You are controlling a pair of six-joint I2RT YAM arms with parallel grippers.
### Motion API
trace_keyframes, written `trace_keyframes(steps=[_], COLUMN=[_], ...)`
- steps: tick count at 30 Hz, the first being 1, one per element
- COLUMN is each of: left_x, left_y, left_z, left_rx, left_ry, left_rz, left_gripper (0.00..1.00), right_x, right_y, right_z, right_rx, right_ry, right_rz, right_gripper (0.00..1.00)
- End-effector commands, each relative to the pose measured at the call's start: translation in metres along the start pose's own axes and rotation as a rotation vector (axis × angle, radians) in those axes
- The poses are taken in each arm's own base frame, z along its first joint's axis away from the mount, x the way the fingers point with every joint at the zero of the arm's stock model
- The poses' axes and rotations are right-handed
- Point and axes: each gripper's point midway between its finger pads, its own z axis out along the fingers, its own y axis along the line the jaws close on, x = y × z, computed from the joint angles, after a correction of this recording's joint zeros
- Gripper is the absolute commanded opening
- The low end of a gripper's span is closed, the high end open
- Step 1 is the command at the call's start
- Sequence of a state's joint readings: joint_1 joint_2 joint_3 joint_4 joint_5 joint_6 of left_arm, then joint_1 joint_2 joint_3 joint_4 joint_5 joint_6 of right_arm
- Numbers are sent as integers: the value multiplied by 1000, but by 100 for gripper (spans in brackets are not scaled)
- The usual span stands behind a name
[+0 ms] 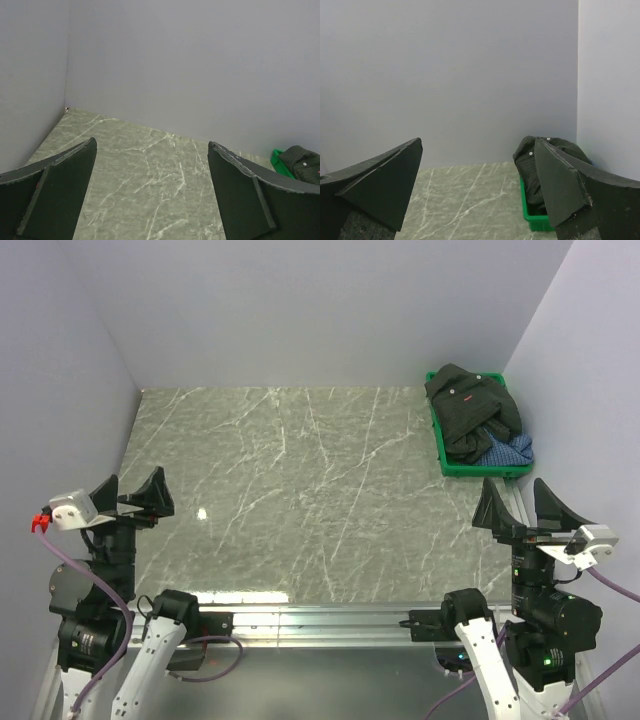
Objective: Fold and stack the long sleeve shirts
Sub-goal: Grab the shirt from the pile
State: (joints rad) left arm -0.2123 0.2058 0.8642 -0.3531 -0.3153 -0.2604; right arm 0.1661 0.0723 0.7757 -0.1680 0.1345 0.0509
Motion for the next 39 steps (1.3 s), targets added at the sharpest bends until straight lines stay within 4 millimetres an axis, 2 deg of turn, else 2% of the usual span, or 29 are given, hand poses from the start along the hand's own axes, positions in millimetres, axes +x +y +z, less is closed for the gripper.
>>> trace_keyframes(steps=[1, 11, 16, 18, 20, 21, 23, 24, 25, 26, 27, 28, 29, 30, 31, 32, 33, 34, 35, 36, 37, 38, 39], left_x=[-9, -1, 11, 25, 42, 51, 69, 84, 97, 104, 120, 130, 138, 153, 158, 164, 173, 178, 185, 189, 193, 202, 203], left_y=[0, 3, -1, -6, -5, -4, -3, -3, -1, 0, 1, 0, 0, 1, 2, 2, 4, 5, 5, 5, 3, 5, 5], left_z=[1, 1, 6, 13, 22, 25, 29, 36, 37, 40, 45, 47, 48, 52, 53, 58, 57, 58, 58, 58, 58, 54, 55], left_rx=[-14, -27, -7, 16, -11, -26, -43, -61, -76, -87, -110, -108, -108, -114, -120, -129, -135, -137, -134, -131, -118, -122, -119], left_ry=[-26, -10, 27, 74, 133, 161, 232, 288, 337, 366, 423, 460, 492, 538, 553, 561, 573, 576, 576, 576, 580, 588, 583], left_rz=[-35, -39, -32, -20, -25, -46, -43, -51, -41, -37, -29, -23, -15, 2, 3, 3, 2, -3, -12, -26, -36, -40, -44], left_gripper=[99, 99, 99, 99, 99, 99, 99, 99, 99, 99, 99, 99, 99, 99, 99, 99, 99, 99, 99, 99, 99, 99, 99], right_x=[0, 3, 22, 42, 48, 65, 68, 89, 80, 88, 118, 106, 118, 149, 142, 155, 180, 181, 192, 220, 220, 230, 262], right_y=[1, -1, 2, 5, 8, 3, 0, -4, -13, -16, -21, -23, -27, -44, -49, -53, -78, -85, -91, -105, -118, -125, -136], right_z=[0, 5, 23, 37, 49, 60, 74, 86, 96, 101, 115, 130, 134, 146, 162, 168, 177, 190, 197, 203, 214, 219, 221], right_rx=[-7, 20, 35, 47, 60, 107, 163, 211, 284, 322, 371, 404, 451, 525, 552, 584, 658, 672, 696, 741, 774, 802, 837], right_ry=[-10, 3, 98, 179, 208, 263, 282, 345, 329, 366, 455, 445, 503, 581, 568, 597, 634, 615, 617, 656, 637, 643, 697], right_rz=[8, 45, 77, 116, 154, 161, 200, 206, 214, 220, 196, 209, 226, 213, 240, 290, 296, 326, 374, 381, 397, 421, 416], right_gripper=[100, 100, 100, 100, 100, 100, 100, 100, 100, 100, 100, 100, 100, 100, 100, 100, 100, 100, 100, 100, 100, 100, 98])
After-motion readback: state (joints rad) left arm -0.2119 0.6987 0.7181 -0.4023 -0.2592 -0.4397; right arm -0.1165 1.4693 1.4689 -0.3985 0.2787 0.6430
